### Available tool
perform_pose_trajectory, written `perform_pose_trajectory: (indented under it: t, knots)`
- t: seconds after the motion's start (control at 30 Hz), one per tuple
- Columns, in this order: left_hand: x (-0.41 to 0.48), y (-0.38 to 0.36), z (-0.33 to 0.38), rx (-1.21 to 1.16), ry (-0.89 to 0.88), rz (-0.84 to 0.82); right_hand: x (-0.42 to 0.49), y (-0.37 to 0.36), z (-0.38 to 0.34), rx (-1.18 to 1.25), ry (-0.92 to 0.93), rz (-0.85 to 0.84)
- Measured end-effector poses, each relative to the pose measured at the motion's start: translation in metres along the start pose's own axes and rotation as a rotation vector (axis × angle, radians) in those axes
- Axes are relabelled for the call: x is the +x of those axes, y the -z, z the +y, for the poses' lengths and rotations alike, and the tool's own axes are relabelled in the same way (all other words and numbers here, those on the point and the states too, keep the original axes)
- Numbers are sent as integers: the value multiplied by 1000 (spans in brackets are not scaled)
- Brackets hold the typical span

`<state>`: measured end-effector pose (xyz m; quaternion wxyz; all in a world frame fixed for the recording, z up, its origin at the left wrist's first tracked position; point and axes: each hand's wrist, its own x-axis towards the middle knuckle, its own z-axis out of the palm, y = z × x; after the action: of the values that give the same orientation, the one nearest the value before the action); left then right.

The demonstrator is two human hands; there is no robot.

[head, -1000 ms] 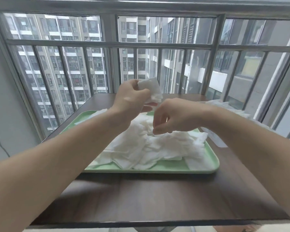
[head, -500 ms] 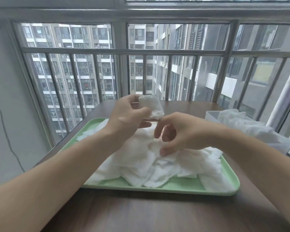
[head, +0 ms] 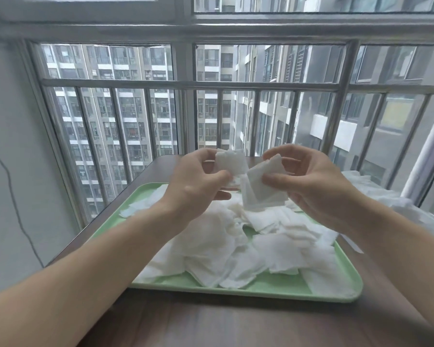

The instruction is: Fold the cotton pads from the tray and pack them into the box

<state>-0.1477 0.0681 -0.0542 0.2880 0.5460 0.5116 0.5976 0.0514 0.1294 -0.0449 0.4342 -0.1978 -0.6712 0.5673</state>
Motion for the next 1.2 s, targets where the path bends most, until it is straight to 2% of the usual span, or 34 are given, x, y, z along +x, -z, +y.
perform_pose_trajectory:
  t: [0.1,0.2,0.47,0.53,0.67,0.8,0.9,1.2]
  knots:
    - [-1,-2,0,4,-6,-64,0,-4,1,142,14,-1]
    - [-6,-5,1,-1,-20,-119,-1,-7,1,168,7,22]
    - [-10,-9,2,41,-51,-184,-1,-7,5,86,33,110]
    - [-11,-9,1,80,-50,-209,-1,-4,2,4,66,117]
    - [-9,-6,1,162,-3,-294,-2,2,-10,-261,125,4]
    - [-10,-5,5,263,0,-446,-5,1,-16,-319,121,-130]
    - [-11,-6,7,310,-41,-521,-7,-3,-15,-362,132,-142]
    - [-9,-4,4,275,-38,-504,-4,1,-11,-462,154,-157]
